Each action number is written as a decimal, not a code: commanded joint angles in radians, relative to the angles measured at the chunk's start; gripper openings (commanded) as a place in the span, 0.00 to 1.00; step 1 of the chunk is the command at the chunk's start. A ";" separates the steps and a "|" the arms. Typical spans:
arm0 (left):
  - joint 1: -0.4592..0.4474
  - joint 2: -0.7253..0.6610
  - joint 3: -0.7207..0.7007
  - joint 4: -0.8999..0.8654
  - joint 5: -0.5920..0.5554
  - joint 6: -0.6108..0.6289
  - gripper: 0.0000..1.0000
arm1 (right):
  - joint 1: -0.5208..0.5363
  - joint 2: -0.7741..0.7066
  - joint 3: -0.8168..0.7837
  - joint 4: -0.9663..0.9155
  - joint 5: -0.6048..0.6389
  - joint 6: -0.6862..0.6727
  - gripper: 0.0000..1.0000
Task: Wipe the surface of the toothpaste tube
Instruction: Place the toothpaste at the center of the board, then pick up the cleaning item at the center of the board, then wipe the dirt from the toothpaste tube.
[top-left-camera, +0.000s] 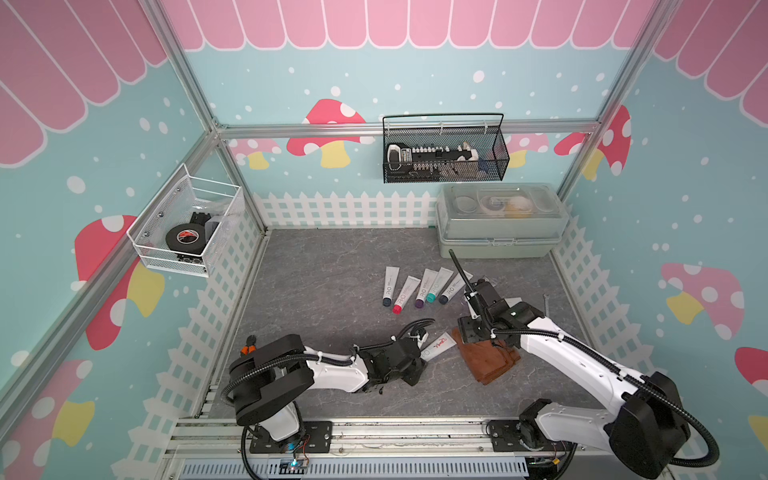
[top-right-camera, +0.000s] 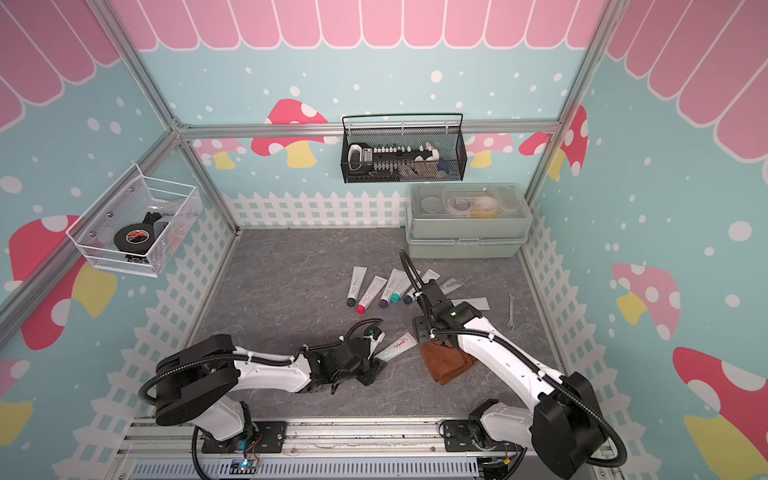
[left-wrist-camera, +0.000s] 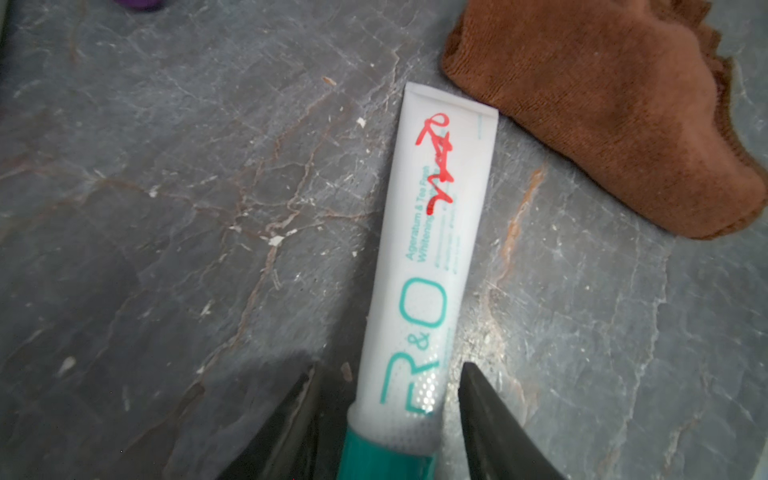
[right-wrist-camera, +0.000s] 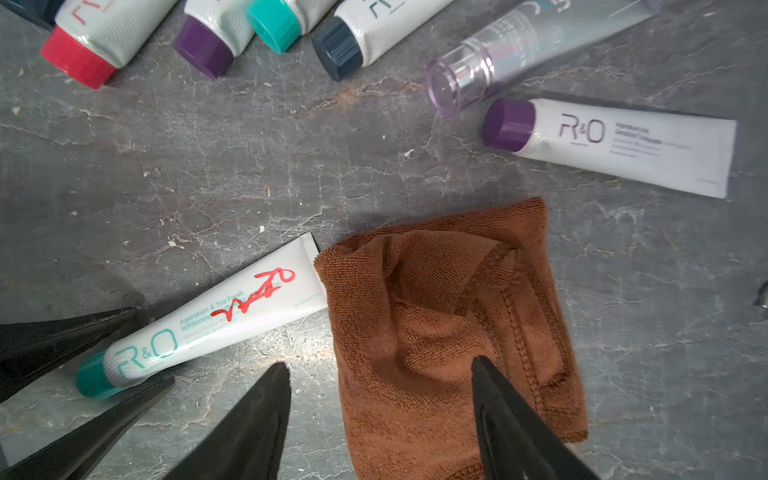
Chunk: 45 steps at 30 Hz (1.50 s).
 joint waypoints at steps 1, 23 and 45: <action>-0.009 0.010 -0.034 0.066 0.014 -0.031 0.52 | -0.007 0.044 -0.003 0.028 -0.044 -0.018 0.67; -0.017 0.017 -0.182 0.201 0.050 -0.066 0.45 | -0.008 0.332 0.011 0.119 -0.030 -0.017 0.54; -0.032 0.071 -0.111 0.157 0.126 -0.026 0.23 | 0.018 0.197 0.034 0.143 -0.428 -0.049 0.15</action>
